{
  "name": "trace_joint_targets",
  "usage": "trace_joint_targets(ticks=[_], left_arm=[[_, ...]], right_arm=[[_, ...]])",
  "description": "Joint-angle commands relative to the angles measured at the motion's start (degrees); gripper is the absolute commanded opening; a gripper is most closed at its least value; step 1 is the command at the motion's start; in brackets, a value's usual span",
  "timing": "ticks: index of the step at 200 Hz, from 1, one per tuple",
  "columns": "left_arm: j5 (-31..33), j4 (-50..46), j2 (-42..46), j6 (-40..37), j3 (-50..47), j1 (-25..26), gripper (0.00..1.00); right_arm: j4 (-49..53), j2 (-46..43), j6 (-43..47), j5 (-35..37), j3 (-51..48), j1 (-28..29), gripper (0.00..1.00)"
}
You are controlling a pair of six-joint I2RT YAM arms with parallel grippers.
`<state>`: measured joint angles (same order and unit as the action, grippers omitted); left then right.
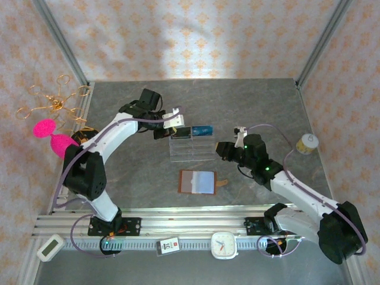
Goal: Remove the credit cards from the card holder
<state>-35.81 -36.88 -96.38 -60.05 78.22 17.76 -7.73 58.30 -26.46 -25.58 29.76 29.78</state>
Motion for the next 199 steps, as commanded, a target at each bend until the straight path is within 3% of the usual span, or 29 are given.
trace_joint_targets(ticks=[1, 97, 199], left_arm=[[-2.0, -2.7, -1.3, -3.3, 2.8, -1.1, 0.0], [-3.9, -6.3, -4.5, -6.3, 5.8, -1.3, 0.0], [-3.0, -4.2, -6.1, -2.2, 6.5, -1.2, 0.0]], right_arm=[[-1.6, 0.7, 0.7, -1.2, 2.8, -0.3, 0.17], [-1.2, 2.3, 0.6, -1.4, 4.2, -0.4, 0.17], [-0.6, 2.3, 1.1, -1.9, 4.2, -0.4, 0.17]])
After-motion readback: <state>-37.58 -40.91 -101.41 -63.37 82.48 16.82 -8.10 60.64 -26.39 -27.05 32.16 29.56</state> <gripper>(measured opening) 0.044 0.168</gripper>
